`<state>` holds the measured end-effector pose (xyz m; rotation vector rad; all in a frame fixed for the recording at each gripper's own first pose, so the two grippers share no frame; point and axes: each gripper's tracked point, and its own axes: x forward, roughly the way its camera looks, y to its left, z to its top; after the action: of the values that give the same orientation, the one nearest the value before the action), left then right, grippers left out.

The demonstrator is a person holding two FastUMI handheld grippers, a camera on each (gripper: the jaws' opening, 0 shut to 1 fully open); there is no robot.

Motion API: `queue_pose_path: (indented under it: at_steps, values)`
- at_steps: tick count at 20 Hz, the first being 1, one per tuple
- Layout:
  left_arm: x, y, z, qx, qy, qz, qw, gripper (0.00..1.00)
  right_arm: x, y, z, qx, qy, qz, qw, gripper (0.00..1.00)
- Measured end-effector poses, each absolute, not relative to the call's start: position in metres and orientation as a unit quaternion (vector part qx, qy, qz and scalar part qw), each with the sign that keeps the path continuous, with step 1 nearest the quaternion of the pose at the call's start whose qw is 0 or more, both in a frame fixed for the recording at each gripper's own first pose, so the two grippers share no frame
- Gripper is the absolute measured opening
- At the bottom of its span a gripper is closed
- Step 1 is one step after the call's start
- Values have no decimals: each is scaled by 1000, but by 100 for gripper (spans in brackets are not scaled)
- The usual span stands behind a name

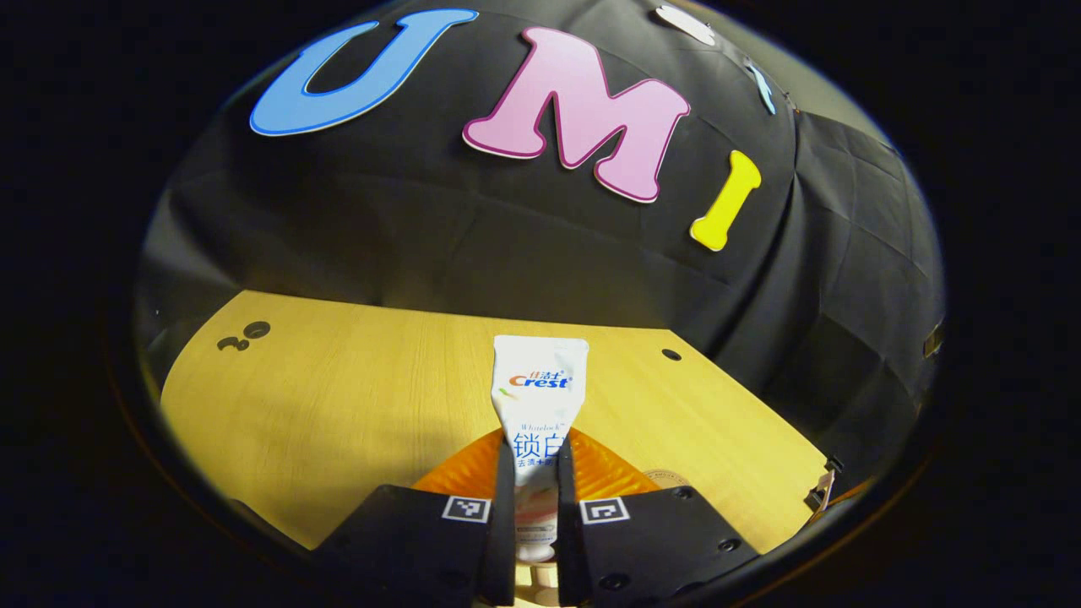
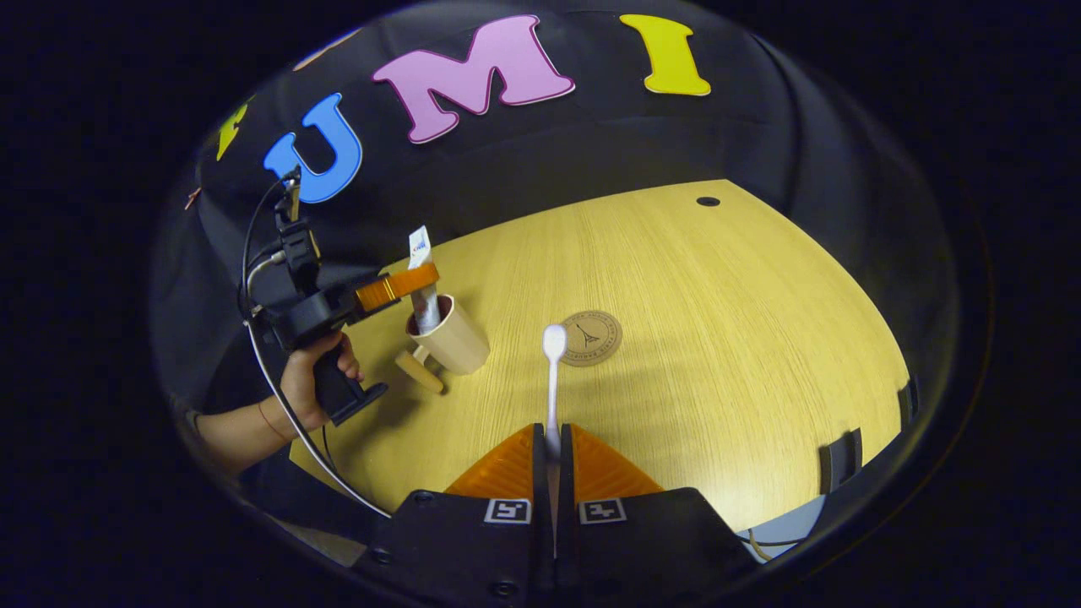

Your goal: Put the toothbrush and toothpaste on the desktop into the cup, then pick up the cup and place it on the coaster on the desktop.

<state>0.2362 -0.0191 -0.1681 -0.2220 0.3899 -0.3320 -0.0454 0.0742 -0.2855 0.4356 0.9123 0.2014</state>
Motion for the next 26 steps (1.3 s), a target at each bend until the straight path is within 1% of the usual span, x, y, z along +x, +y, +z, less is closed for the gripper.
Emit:
queue_pose_path:
  at_steps: [2, 4, 5, 7, 11, 15, 16, 17, 20, 24, 26]
  values:
    - [230, -20, -174, -109, 207, -164, 958, 26, -34, 81, -274, 217, 422, 112, 873, 6]
    - [223, -22, -177, -107, 216, -170, 956, 32, -21, 84, -265, 213, 410, 126, 878, 6]
    - [220, -24, -179, -101, 218, -171, 956, 43, -16, 86, -257, 215, 400, 132, 881, 6]
    - [217, -23, -174, -90, 218, -167, 957, 58, 2, 97, -237, 234, 375, 149, 885, 6]
    - [188, -12, -167, -87, 232, -155, 956, 69, 45, 118, -206, 265, 321, 187, 890, 6]
    - [143, 4, -153, -92, 237, -148, 956, 72, 84, 145, -184, 275, 273, 225, 894, 5]
    - [131, 6, -149, -97, 239, -150, 955, 80, 92, 150, -180, 274, 261, 232, 896, 6]
    - [118, 8, -146, -104, 241, -150, 953, 72, 99, 159, -176, 276, 250, 241, 896, 6]
    - [81, 11, -147, -115, 257, -146, 948, 72, 122, 182, -173, 292, 231, 264, 890, 6]
    - [50, 16, -155, -116, 278, -134, 944, 72, 152, 205, -175, 320, 212, 274, 882, 6]
    - [41, 19, -157, -124, 284, -127, 942, 72, 157, 218, -167, 315, 191, 293, 883, 6]
